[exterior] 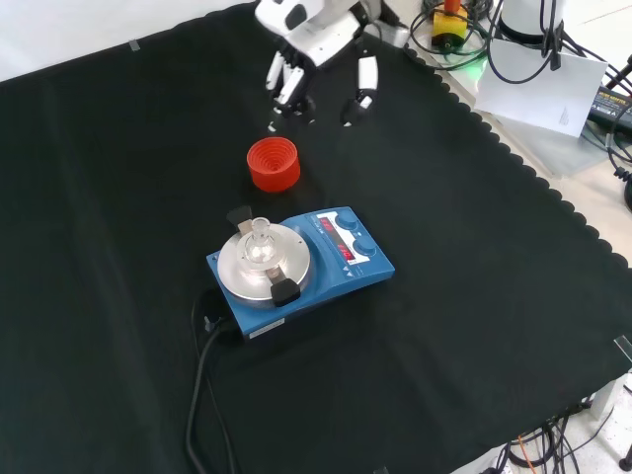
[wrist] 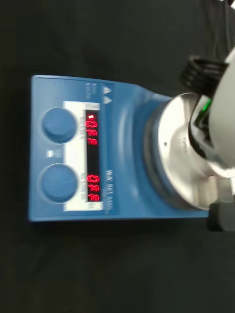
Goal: Turn on the heater.
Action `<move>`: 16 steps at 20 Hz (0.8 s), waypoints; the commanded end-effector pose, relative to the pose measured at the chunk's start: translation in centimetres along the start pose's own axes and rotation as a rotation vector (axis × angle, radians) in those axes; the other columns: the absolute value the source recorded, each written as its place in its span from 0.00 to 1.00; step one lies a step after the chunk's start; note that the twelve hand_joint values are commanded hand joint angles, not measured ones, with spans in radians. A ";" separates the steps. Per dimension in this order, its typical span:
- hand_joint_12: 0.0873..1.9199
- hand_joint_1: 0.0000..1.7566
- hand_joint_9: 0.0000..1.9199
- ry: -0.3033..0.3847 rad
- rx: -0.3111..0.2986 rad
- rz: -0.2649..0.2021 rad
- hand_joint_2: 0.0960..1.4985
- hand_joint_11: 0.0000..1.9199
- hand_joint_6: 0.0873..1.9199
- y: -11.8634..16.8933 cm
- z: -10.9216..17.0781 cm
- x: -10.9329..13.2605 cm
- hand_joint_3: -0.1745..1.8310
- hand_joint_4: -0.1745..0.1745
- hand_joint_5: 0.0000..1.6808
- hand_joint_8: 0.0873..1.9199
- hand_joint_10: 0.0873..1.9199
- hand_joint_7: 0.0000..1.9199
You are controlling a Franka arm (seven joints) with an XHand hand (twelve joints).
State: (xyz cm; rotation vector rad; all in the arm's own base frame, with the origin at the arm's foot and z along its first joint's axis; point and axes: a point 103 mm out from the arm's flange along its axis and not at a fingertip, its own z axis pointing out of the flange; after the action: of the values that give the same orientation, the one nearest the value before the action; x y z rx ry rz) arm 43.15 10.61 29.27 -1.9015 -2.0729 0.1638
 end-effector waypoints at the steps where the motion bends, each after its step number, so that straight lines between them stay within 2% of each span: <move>1: 0.48 0.60 0.69 -0.087 0.069 0.028 0.38 0.60 0.00 -3.9 1.6 1.1 0.44 0.24 0.26 0.54 0.42 0.59; 4: 0.43 0.61 0.74 -0.123 0.101 0.034 0.39 0.74 0.00 -4.5 2.2 1.7 0.44 0.22 0.27 0.62 0.49 0.63; 8: 0.45 0.64 0.79 -0.165 0.126 0.028 0.41 0.83 0.00 -4.9 3.1 2.6 0.43 0.22 0.29 0.74 0.59 0.69; 11: 0.52 0.73 0.81 -0.206 0.194 0.019 0.42 0.79 0.00 -4.9 3.7 3.3 0.48 0.23 0.31 0.84 0.68 0.72; 16: 0.69 0.82 0.85 -0.224 0.313 0.009 0.36 0.72 0.00 -4.7 4.8 3.8 0.61 0.32 0.23 0.95 0.77 0.75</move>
State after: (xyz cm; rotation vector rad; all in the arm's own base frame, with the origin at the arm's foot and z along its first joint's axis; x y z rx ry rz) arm 37.35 13.44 27.79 -1.8601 -2.0689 0.5263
